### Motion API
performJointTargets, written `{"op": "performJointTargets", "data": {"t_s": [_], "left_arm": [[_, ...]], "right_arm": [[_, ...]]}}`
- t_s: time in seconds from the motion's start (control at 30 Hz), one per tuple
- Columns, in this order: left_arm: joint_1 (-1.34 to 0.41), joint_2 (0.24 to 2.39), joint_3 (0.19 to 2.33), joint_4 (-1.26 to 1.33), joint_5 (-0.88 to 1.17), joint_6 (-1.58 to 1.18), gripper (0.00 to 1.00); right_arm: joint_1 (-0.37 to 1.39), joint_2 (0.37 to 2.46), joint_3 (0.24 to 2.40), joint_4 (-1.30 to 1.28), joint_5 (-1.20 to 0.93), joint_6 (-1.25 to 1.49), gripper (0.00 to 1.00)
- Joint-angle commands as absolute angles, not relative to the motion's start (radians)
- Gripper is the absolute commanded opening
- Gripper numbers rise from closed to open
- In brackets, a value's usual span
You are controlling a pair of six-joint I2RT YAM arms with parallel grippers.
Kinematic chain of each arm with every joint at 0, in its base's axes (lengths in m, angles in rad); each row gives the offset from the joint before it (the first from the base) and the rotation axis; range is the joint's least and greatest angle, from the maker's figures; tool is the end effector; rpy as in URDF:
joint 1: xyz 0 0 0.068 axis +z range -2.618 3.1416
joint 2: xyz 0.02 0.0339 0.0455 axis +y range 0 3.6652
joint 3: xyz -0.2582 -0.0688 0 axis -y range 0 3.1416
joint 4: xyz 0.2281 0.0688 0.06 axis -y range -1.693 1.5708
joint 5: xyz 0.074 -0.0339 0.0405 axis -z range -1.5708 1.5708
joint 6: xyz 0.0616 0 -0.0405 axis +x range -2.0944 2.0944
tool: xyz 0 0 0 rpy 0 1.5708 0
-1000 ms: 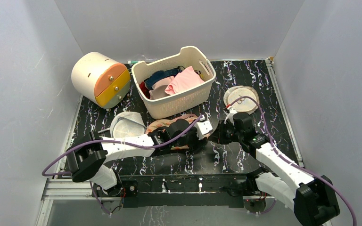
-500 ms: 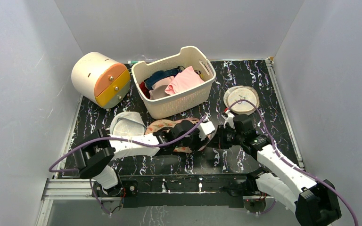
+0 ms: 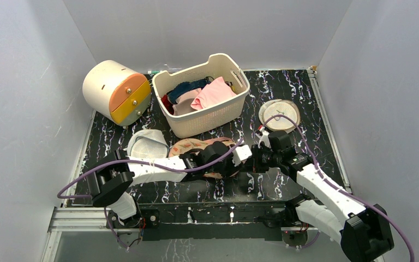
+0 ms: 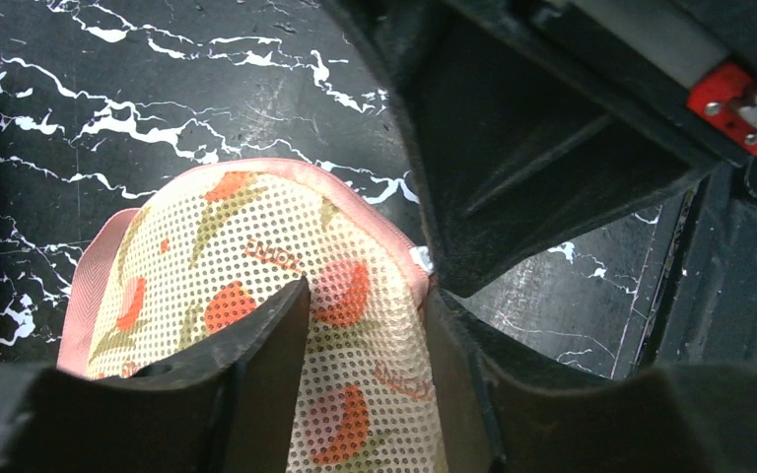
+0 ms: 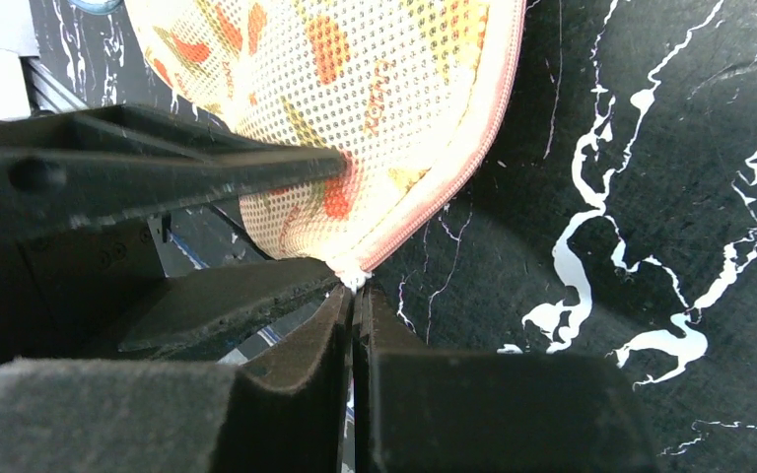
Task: Unzip the laundry bag and remove the bra
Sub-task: Unzip the laundry bag at the center of the board.
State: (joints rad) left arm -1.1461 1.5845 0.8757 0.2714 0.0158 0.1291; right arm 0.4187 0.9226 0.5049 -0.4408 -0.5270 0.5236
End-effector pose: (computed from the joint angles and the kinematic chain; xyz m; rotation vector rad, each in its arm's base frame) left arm 0.1469 -0.3271 0.2113 1.2414 1.6582 -0.6560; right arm 0.1519 0.1015 0.1853 -0.1216 2.5542 1.0413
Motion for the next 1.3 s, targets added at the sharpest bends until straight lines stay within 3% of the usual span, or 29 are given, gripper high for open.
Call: {"op": "performJointTargets", "data": {"t_s": [0.0, 0.3, 0.5, 0.77, 1.0, 1.27], "left_arm": [[-1.175, 1.601, 0.925, 0.243, -0.043, 0.16, 0.36], [-1.175, 1.571, 0.906, 0.264, -0.093, 0.165, 0.11], [-1.175, 1.555, 0.902, 0.264, -0.096, 0.18, 0.0], [-1.177, 1.546, 0.901, 0.264, -0.088, 0.192, 0.0], [-1.18, 1.545, 0.901, 0.268, -0.044, 0.178, 0.0], [-1.187, 1.552, 0.907, 0.263, -0.039, 0.16, 0.0]], "right_arm": [[0.424, 0.928, 0.577, -0.395, -0.558, 0.521, 0.0], [0.424, 0.943, 0.611, -0.478, -0.414, 0.529, 0.0], [0.423, 1.027, 0.656, -0.508, -0.252, 0.557, 0.0], [0.418, 1.096, 0.722, -0.569, -0.046, 0.575, 0.0], [0.406, 1.152, 0.691, -0.4, 0.155, 0.57, 0.0], [0.404, 1.145, 0.612, -0.126, 0.111, 0.455, 0.0]]}}
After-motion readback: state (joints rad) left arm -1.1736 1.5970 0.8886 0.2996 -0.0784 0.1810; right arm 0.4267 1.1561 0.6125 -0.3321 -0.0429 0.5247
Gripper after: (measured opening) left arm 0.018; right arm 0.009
